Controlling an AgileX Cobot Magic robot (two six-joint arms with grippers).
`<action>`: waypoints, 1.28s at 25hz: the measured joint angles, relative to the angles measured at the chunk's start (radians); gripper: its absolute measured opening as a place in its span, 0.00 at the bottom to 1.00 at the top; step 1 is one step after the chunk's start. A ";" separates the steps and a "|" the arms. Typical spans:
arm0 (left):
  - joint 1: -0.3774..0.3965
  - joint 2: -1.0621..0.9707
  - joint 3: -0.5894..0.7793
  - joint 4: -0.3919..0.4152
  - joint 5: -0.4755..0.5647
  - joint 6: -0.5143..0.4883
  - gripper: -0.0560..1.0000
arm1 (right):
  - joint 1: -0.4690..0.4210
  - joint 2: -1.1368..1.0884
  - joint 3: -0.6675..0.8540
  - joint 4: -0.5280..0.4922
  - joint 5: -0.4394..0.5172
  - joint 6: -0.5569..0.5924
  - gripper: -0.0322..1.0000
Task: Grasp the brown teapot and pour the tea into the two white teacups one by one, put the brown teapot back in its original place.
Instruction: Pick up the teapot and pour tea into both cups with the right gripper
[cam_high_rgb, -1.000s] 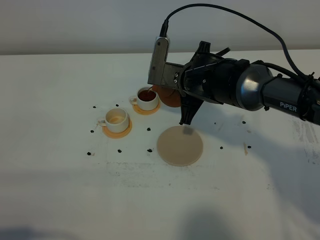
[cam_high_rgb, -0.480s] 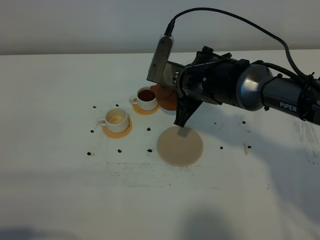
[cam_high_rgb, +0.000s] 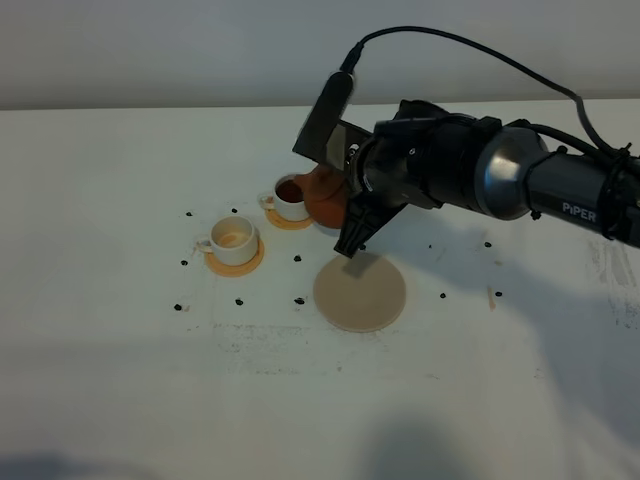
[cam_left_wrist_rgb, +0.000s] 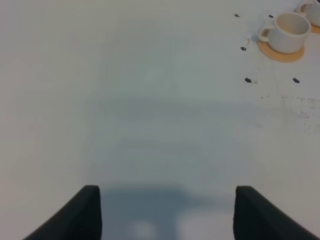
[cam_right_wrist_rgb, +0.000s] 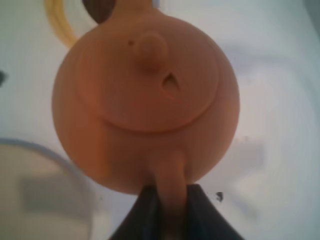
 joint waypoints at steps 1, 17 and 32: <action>0.000 0.000 0.000 0.000 0.000 0.000 0.56 | -0.004 -0.006 0.000 0.022 -0.003 0.000 0.12; 0.000 0.000 0.000 0.000 0.000 0.000 0.56 | -0.125 -0.033 0.000 0.248 -0.135 0.001 0.12; 0.000 0.000 0.000 0.000 0.000 0.000 0.56 | -0.183 -0.033 0.143 0.305 -0.417 0.026 0.12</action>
